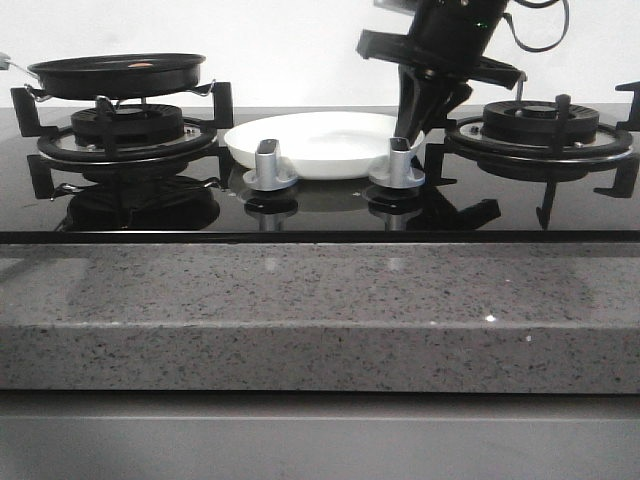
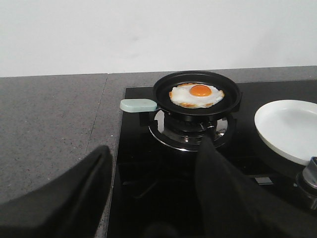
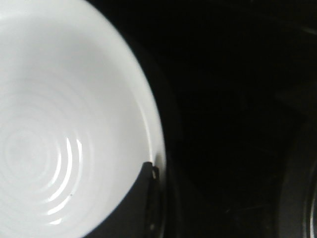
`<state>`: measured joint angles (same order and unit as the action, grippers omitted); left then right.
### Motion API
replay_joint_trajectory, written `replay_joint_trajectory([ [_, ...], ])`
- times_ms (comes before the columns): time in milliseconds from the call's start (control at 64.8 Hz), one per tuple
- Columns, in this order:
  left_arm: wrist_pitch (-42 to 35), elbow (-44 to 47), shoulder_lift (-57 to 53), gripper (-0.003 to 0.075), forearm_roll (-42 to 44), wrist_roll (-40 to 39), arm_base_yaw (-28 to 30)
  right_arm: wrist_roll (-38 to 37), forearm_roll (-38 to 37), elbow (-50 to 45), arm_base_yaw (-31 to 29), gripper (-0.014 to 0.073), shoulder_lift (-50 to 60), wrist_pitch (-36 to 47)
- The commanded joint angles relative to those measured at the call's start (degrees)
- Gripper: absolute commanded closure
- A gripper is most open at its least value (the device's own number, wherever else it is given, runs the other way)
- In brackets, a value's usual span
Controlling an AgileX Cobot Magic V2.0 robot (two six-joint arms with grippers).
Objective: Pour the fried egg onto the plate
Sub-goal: 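Lower the right gripper to the rim of the white plate and grasp it, then lift the white plate with the right gripper and hold it near the pan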
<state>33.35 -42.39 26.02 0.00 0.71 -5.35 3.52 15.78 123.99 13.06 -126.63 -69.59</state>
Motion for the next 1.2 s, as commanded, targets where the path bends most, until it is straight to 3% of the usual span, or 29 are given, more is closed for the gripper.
replay_joint_trajectory([
  [0, -4.98, -1.89, 0.84, 0.0346, 0.0, -0.38, 0.03, 1.19, 0.83, 2.52, -0.04, 0.0656, 3.52, -3.58],
  [278, -4.98, -1.89, 0.84, 0.0346, 0.0, -0.38, 0.03, -4.93, 1.18, 10.43, -0.04, 0.0652, 5.55, -5.88],
  [478, -4.98, -1.89, 0.84, 0.0346, 0.0, -0.38, 0.03, -5.4, 2.27, 7.96, 0.36, 0.0652, 11.88, -6.36],
  [756, -4.98, -1.89, 0.84, 0.0346, 0.0, -0.38, 0.03, -3.52, 2.45, -11.99, 2.37, 0.0652, 24.73, 1.07],
  [910, -4.98, -1.89, 0.84, 0.0346, 0.0, -0.38, 0.03, -3.04, 2.45, -26.59, 5.05, 0.0652, 31.86, 10.32],
  [1188, -4.98, -1.89, 0.84, 0.0346, 0.0, -0.38, 0.03, -3.04, 2.75, -36.7, 5.66, 0.0652, 33.15, 16.74],
])
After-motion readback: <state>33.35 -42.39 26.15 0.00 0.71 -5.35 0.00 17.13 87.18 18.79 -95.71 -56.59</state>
